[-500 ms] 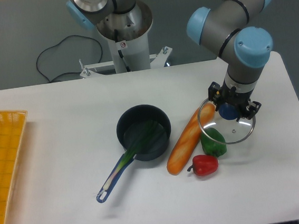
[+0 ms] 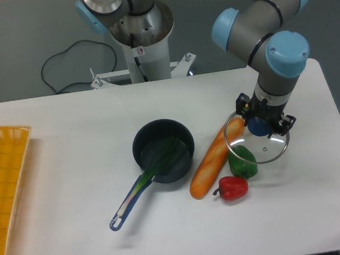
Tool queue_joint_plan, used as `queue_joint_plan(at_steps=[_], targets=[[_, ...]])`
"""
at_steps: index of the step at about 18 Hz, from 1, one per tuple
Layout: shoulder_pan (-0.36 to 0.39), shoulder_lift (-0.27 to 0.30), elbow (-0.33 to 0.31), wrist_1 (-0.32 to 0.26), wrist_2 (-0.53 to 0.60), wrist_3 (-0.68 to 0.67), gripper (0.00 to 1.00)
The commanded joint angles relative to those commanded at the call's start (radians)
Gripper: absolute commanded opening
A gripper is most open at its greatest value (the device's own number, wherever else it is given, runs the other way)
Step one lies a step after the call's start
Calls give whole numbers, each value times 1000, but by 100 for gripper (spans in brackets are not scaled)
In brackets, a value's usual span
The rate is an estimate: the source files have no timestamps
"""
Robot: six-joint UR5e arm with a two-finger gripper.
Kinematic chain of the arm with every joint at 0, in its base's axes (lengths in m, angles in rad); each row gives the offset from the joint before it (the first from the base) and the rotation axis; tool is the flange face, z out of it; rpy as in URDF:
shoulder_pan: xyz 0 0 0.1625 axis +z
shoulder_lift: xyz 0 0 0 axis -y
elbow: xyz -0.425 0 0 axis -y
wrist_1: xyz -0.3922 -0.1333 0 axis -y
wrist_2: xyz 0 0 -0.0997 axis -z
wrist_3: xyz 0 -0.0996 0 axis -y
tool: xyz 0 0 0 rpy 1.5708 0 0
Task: Close the pot lid
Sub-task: 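Carry the glass lid up and over toward the dark blue saucepan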
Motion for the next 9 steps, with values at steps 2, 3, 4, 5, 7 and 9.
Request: queue_joint_plan(at_steps=[2,3,4,5,7,9], targets=[[-6,31,-31,3,-6,-28,48],[-12,48,-43,3,-8,-29,48],[-24,63,-57,3,-8,-32,49],[-31,77,-69,5,-9,-48,49],[-58,97,-89,8,-9,-84,49],[-87,112,-101,11,-11,-129,49]])
